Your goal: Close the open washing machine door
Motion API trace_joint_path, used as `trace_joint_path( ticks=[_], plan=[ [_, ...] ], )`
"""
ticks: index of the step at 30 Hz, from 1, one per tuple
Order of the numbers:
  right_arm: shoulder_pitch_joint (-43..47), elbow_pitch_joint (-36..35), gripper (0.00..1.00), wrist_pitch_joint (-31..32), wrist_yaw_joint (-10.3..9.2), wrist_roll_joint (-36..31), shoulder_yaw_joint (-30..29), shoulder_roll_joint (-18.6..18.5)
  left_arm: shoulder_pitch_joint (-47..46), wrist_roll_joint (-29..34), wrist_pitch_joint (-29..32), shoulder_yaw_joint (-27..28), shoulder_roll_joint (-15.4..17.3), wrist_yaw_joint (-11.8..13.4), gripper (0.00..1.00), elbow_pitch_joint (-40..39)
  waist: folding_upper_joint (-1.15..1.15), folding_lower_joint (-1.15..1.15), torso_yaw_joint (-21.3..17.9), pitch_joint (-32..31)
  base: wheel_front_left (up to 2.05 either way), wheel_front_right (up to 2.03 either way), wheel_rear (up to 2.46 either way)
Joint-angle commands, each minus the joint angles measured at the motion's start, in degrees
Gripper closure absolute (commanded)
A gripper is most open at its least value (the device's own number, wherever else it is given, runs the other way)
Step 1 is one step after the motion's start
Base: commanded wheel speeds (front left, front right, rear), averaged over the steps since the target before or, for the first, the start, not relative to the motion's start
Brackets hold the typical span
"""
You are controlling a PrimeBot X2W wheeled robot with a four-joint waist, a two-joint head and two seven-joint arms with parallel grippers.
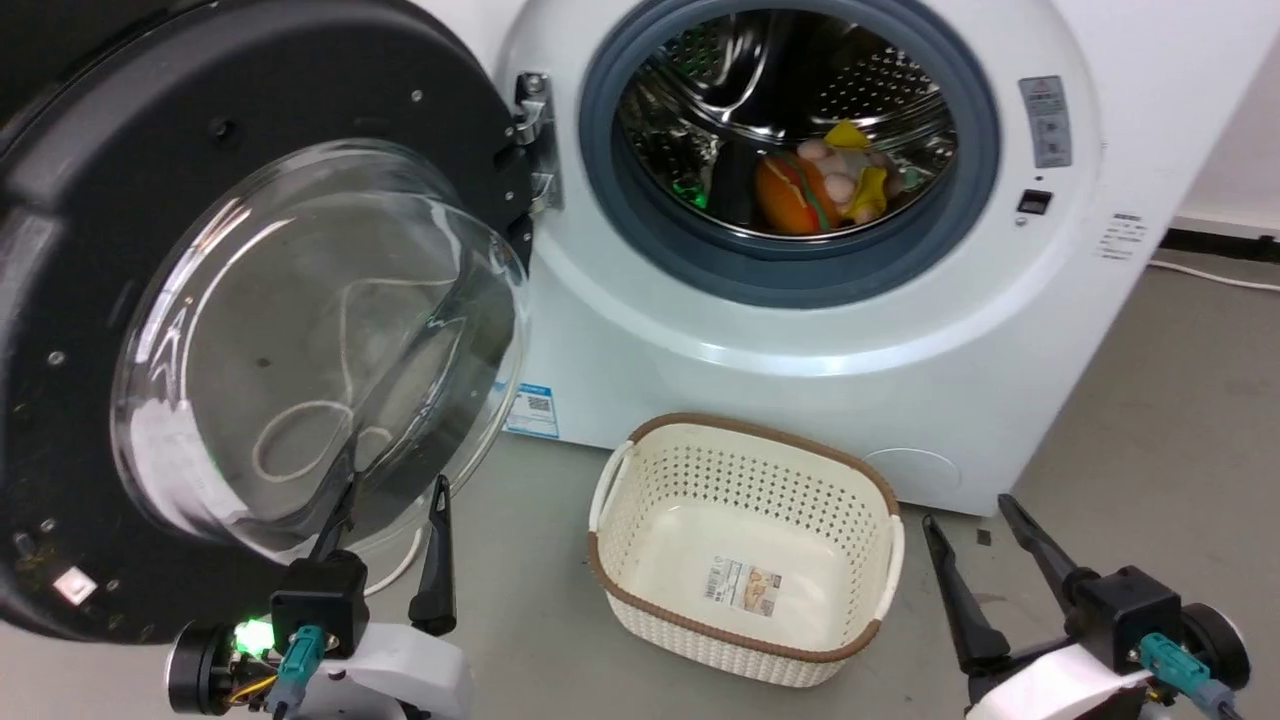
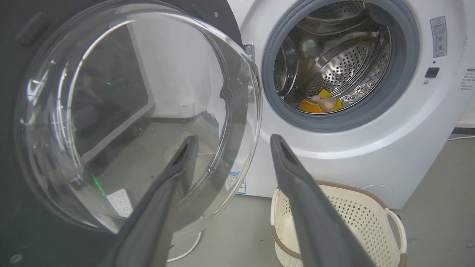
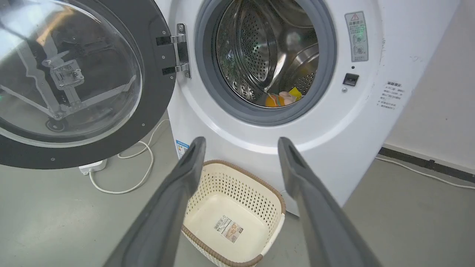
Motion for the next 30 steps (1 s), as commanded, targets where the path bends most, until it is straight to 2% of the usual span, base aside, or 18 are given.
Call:
trace_joint_path(
  ticks=[1,11,27,28,29,30],
  plan=[
    [-0.21,-0.07,0.0,-0.8,0.01,-0.2,0.77,-0.01,0.81,-0.29,-0.76,-0.05,0.29,0.67,0.0,-0.69,0.0,0.0,0.83,0.31,0.0,0.0,0.0],
    [-2.01,1.25,0.0,-2.0,0.02,0.33,4.3,-0.91,2.19,-0.44,-1.95,0.31,0.09,2.53,0.0,-2.84,0.0,0.0,3.48,0.75,-0.03,-0.03,-0.03],
    [-1.73,1.48,0.0,-3.8,0.02,0.64,6.24,-1.38,3.12,-1.14,-3.75,1.51,0.02,3.41,0.0,-4.79,0.0,0.0,7.06,0.71,-0.01,-0.01,-0.01],
    [-1.65,1.5,0.0,-3.92,0.02,0.63,6.21,-1.35,3.13,-1.22,-3.87,1.64,0.02,3.36,0.09,-4.94,0.0,0.0,7.3,0.71,0.0,0.0,0.0],
    [-1.58,1.51,0.0,-4.03,0.02,0.63,6.18,-1.33,3.11,-1.33,-3.99,1.78,0.03,3.26,0.63,-5.1,0.0,0.0,7.53,0.71,0.0,0.0,0.0],
    [-1.5,1.51,0.0,-4.15,0.02,0.63,6.12,-1.29,3.06,-1.6,-4.11,1.97,0.01,3.14,1.0,-5.38,0.0,0.0,7.77,0.71,0.0,0.0,0.0]
  ],
)
